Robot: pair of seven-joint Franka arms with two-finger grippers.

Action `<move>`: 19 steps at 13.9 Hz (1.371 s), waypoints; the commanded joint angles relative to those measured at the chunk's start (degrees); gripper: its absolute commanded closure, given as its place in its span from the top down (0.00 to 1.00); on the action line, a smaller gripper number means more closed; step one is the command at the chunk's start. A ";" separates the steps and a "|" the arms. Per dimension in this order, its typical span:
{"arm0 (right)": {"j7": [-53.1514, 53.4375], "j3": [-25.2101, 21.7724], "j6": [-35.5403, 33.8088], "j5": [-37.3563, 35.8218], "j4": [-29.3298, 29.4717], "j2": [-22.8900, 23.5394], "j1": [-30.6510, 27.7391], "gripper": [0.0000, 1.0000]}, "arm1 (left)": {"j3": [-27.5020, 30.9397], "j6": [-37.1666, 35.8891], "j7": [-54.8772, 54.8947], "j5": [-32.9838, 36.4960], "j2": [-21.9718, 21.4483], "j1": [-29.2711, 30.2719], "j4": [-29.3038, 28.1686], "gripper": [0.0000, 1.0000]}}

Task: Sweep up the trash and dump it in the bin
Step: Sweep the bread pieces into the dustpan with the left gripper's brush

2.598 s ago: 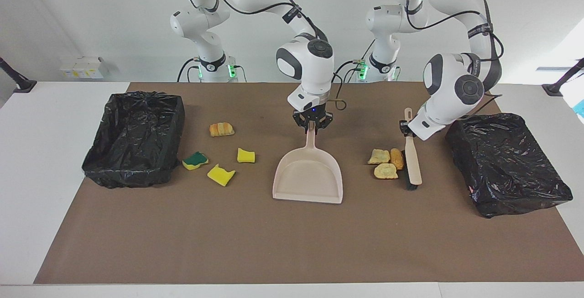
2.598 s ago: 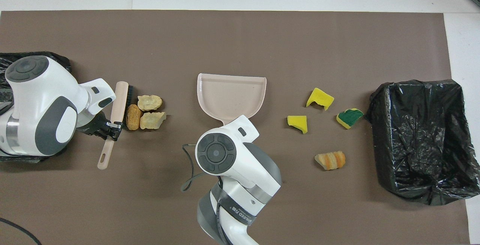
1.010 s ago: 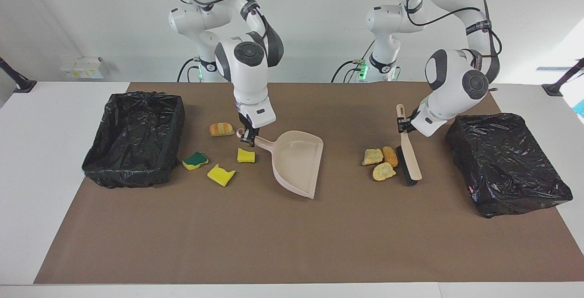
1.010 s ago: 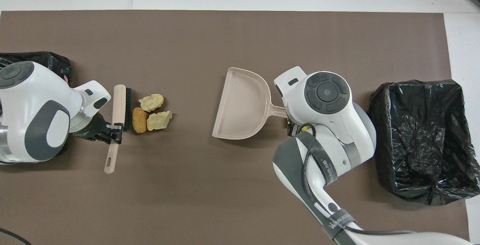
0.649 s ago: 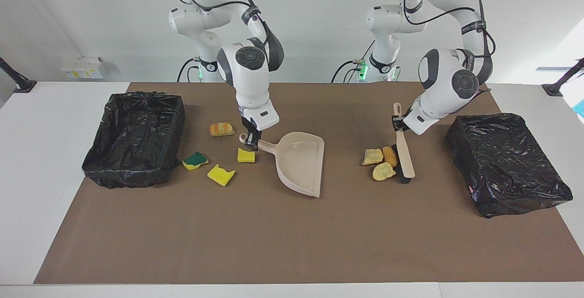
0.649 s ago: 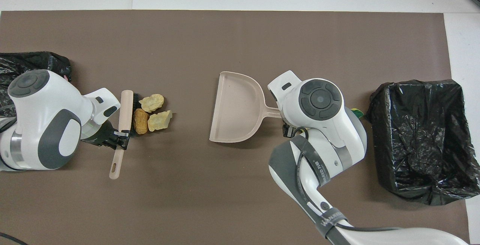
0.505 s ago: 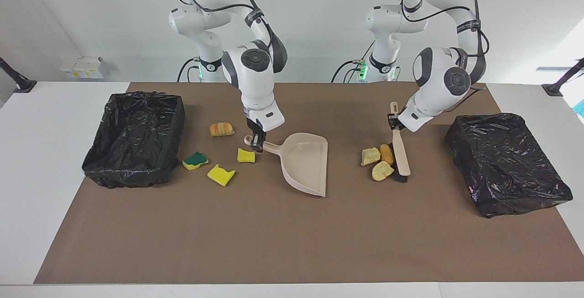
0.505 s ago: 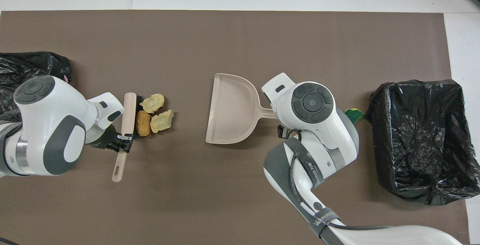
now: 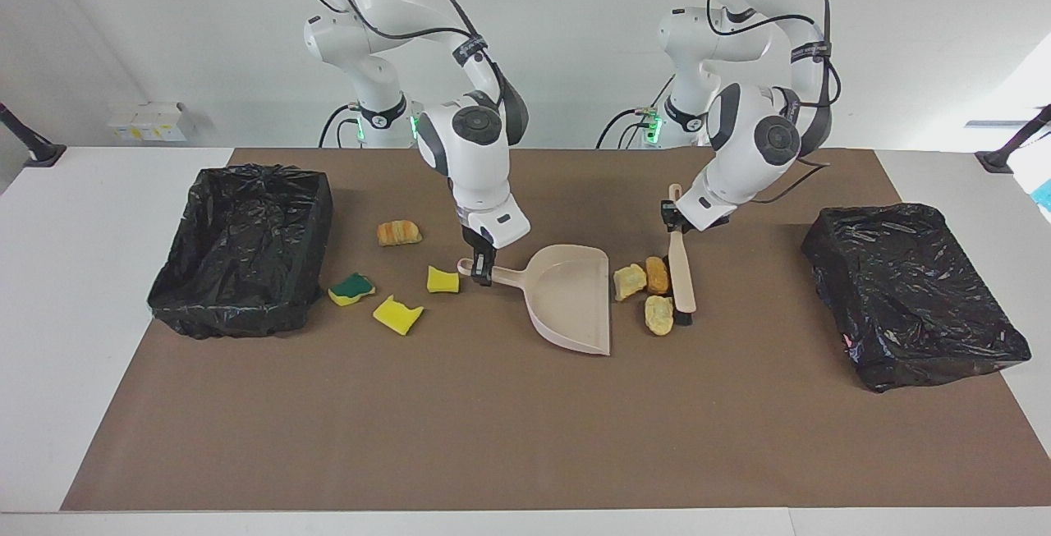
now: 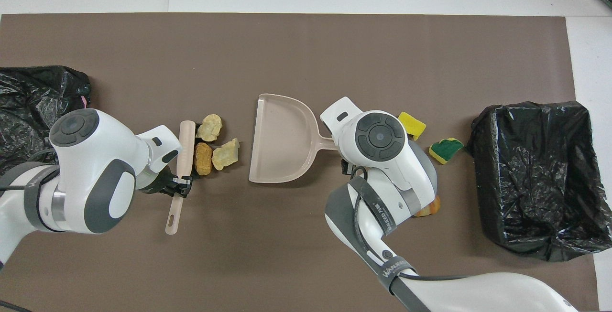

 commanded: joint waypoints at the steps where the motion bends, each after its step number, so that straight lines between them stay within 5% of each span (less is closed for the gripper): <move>1: 0.38 0.28 0.26 -1.12 0.31 1.04 1.66 0.00 | 0.75 1.11 -0.45 -4.65 -0.99 -5.64 -0.50 0.00; 4: 1.26 0.28 0.96 -1.03 1.45 2.26 2.02 0.00 | 0.75 -0.21 -0.62 -6.95 -0.20 -8.20 2.48 0.00; 11: 1.36 0.19 -1.93 -1.12 2.51 1.83 1.32 0.00 | 1.10 -18.14 -0.97 -7.04 -3.01 -3.73 14.88 0.00; 19: 2.05 0.19 -15.90 -4.81 2.60 -0.63 2.02 0.00 | 1.28 -7.00 2.28 -2.21 0.50 4.45 7.08 0.00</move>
